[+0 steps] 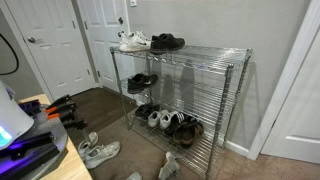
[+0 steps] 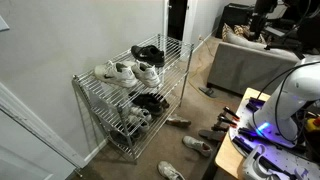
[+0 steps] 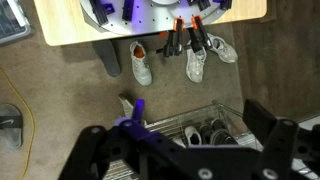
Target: Move the black sneaker from the second shelf to the topmost shelf.
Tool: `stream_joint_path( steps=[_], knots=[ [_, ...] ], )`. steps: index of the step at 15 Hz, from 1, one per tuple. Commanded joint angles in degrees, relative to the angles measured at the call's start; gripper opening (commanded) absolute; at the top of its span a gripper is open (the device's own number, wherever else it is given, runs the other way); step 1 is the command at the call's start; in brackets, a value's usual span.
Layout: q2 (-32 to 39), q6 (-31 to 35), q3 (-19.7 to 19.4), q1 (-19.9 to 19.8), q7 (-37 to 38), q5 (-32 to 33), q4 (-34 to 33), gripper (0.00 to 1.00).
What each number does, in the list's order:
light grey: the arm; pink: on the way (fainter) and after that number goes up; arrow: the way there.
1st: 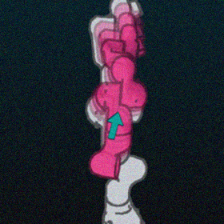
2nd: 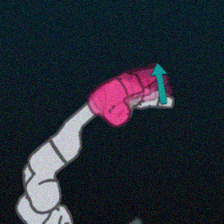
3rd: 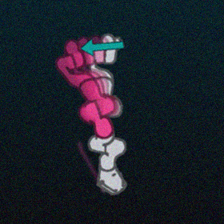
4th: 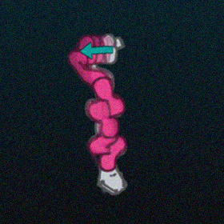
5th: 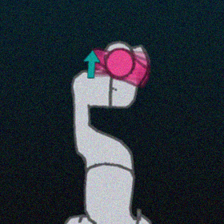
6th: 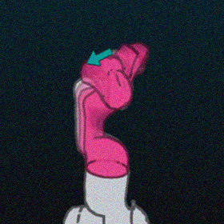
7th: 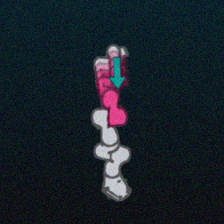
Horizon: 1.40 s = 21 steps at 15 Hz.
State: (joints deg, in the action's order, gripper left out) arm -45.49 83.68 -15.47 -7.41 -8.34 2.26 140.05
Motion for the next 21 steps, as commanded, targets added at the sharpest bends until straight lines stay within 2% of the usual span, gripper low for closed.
stream_joint_path(
  steps=[1, 6, 9, 13, 16, 21],
  knots=[
    [0.21, -0.06, 0.55, -0.8, -0.47, -0.33, -0.1, 1.0],
    [0.21, -0.06, 0.55, -0.8, -0.47, -0.33, -0.1, 1.0],
    [1.03, 4.63, 1.9, 0.07, 0.11, -0.53, 3.55, 1.0],
    [9.38, 14.66, 3.08, 2.86, -0.18, -3.21, 9.07, 1.0],
    [17.82, 20.47, 3.18, 4.5, -1.46, -5.5, 10.22, 1.0],
    [29.24, 21.86, 3.85, 5.09, -2.64, -7.89, 6.94, 1.0]
  ],
)
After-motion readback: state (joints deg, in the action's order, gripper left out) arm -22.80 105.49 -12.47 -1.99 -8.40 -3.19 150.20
